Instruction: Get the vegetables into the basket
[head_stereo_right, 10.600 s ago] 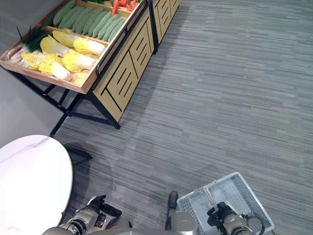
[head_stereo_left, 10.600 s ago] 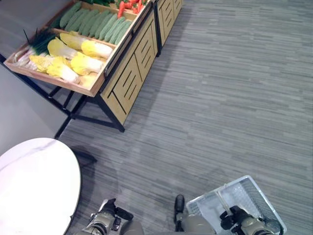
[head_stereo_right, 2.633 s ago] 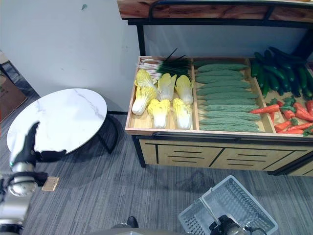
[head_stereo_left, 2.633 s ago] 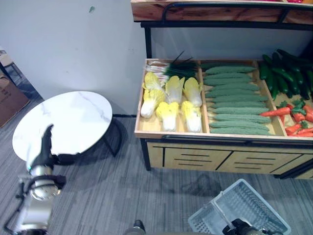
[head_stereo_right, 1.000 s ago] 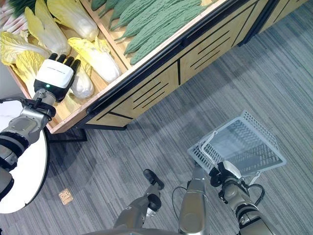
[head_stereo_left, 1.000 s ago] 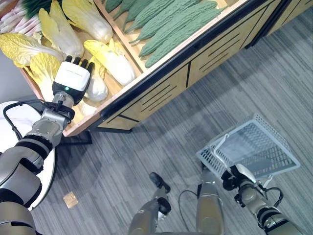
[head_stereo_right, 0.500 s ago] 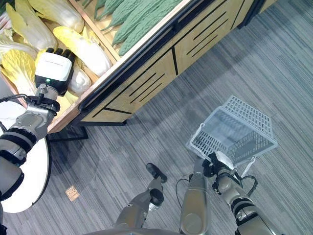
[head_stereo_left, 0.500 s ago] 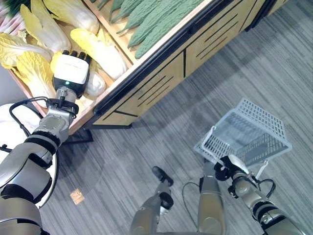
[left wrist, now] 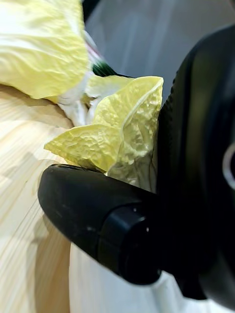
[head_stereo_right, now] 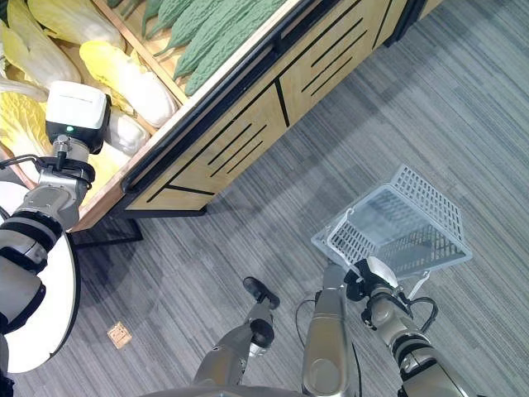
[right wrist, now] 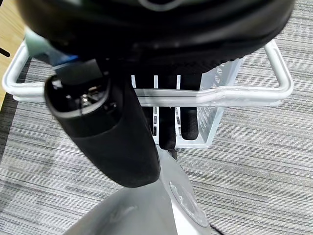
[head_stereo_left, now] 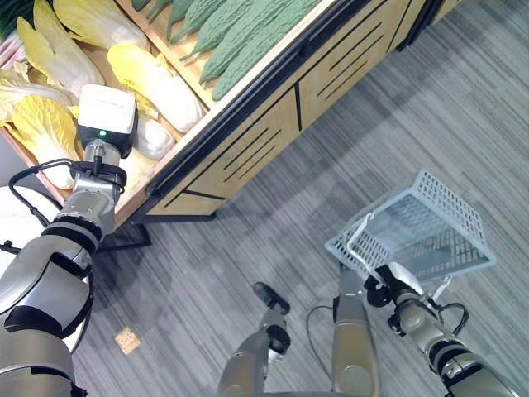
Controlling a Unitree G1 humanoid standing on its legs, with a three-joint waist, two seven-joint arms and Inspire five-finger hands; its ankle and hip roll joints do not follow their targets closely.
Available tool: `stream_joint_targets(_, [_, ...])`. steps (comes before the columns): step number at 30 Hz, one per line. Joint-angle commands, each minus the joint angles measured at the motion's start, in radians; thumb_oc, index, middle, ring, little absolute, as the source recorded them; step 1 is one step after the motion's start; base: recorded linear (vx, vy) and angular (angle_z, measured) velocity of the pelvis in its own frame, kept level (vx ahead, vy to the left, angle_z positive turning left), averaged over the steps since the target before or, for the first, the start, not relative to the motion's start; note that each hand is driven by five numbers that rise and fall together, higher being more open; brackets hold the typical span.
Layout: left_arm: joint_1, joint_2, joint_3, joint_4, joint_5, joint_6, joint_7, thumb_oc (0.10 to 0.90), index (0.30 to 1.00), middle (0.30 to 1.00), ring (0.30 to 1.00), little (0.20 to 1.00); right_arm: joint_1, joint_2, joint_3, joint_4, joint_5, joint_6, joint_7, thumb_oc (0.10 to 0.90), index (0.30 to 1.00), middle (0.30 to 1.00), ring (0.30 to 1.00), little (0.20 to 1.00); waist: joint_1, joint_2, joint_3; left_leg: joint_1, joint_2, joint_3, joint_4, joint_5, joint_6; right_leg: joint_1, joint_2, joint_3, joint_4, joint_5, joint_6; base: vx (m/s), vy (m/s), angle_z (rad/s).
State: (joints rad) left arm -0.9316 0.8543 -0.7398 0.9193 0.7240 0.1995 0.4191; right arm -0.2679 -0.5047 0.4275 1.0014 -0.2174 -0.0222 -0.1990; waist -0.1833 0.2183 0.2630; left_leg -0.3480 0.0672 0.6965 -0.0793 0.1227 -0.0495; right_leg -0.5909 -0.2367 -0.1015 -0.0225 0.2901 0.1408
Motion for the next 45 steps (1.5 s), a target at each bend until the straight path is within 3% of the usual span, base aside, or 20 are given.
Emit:
stream_joint_targets(1, [0.130,0.017,0.114,-0.006,-0.088,-0.004,-0.020,0.400,0.300,0.300,0.300,0.300,0.083,0.059,0.042,0.027,0.003,-0.016,0.010,0.400,0.300,0.300,0.300,0.300,0.021,-0.077,-0.013,-0.043,0.093,-0.039,0.248,-0.136,-0.103,-0.027,-0.082,-0.088,0.026,0.030,0.091,0.01,-0.101,0.04])
stream_joint_targets(13, [0.421,0.086,0.426,-0.427,-0.152,-0.009,-0.027,0.400,0.300,0.300,0.300,0.300,0.128,0.122,-0.008,0.157,-0.038,0.050,0.060,0.400,0.300,0.300,0.300,0.300,0.122,-0.152,-0.072,0.171,0.067,-0.108,0.178,-0.135,-0.089,0.214,-0.087,-0.172,0.015,-0.013,0.101,0.03,-0.072,0.22])
stream_joint_targets(18, [0.527,0.142,0.581,-0.649,-0.162,-0.047,-0.047,0.400,0.300,0.300,0.300,0.300,0.154,0.156,-0.032,0.233,-0.059,0.086,0.120,0.400,0.300,0.300,0.300,0.300,0.169,-0.192,-0.176,0.304,0.055,-0.150,0.121,-0.139,-0.080,0.371,-0.061,-0.219,-0.004,-0.054,0.104,0.10,-0.048,0.23])
stream_joint_targets(20, [0.558,0.136,0.611,-0.687,-0.172,-0.053,-0.048,0.400,0.300,0.300,0.300,0.300,0.157,0.165,-0.036,0.242,-0.059,0.091,0.124,0.400,0.300,0.300,0.300,0.300,0.173,-0.196,-0.188,0.323,0.053,-0.153,0.111,-0.139,-0.078,0.390,-0.058,-0.224,-0.007,-0.059,0.104,0.05,-0.003,0.22])
stream_joint_targets(24, [0.741,0.011,0.762,-0.844,-0.283,-0.088,-0.074,0.400,0.300,0.300,0.300,0.300,0.159,0.193,-0.057,0.286,-0.062,0.114,0.153,0.400,0.300,0.300,0.300,0.300,0.197,-0.217,-0.247,0.396,0.044,-0.177,0.073,-0.139,-0.070,0.469,-0.051,-0.250,-0.008,-0.087,0.100,0.05,-0.018,0.14])
stream_joint_targets(27, [0.781,-0.029,0.789,-0.873,-0.307,-0.094,-0.081,0.400,0.300,0.300,0.300,0.300,0.157,0.193,-0.057,0.290,-0.066,0.117,0.157,0.400,0.300,0.300,0.300,0.300,0.197,-0.218,-0.254,0.412,0.042,-0.182,0.068,-0.138,-0.069,0.483,-0.050,-0.255,-0.005,-0.094,0.099,-0.01,-0.015,0.11])
stream_joint_targets(28, [0.873,-0.126,0.826,-0.898,-0.364,-0.103,-0.103,0.400,0.300,0.300,0.300,0.300,0.157,0.198,-0.070,0.301,-0.076,0.125,0.163,0.400,0.300,0.300,0.300,0.300,0.204,-0.233,-0.266,0.430,0.042,-0.166,0.063,-0.119,-0.057,0.509,-0.057,-0.287,0.005,-0.097,0.082,-0.05,-0.045,0.15])
stream_joint_targets(29, [0.899,-0.153,0.831,-0.902,-0.359,-0.104,-0.109,0.400,0.300,0.300,0.300,0.300,0.156,0.200,-0.073,0.303,-0.084,0.125,0.162,0.400,0.300,0.300,0.300,0.300,0.204,-0.236,-0.270,0.438,0.042,-0.170,0.062,-0.121,-0.056,0.519,-0.059,-0.292,0.008,-0.103,0.081,-0.05,-0.049,0.15])
stream_joint_targets(36, [1.073,-0.397,0.798,-0.844,-0.475,-0.118,-0.172,0.400,0.300,0.300,0.300,0.300,0.182,0.202,-0.123,0.317,-0.093,0.128,0.150,0.400,0.300,0.300,0.300,0.300,0.225,-0.264,-0.263,0.467,0.041,-0.202,0.066,-0.130,-0.043,0.580,-0.061,-0.333,0.021,-0.124,0.070,0.00,-0.011,0.21])
stream_joint_targets(45, [1.192,-0.476,0.730,-0.823,-0.600,-0.134,-0.293,0.400,0.300,0.300,0.300,0.300,0.212,0.205,-0.168,0.334,-0.065,0.136,0.120,0.400,0.300,0.300,0.300,0.300,0.268,-0.278,-0.239,0.437,0.032,-0.251,0.049,-0.113,-0.033,0.585,-0.071,-0.361,0.027,-0.114,0.078,-0.03,0.011,0.16])
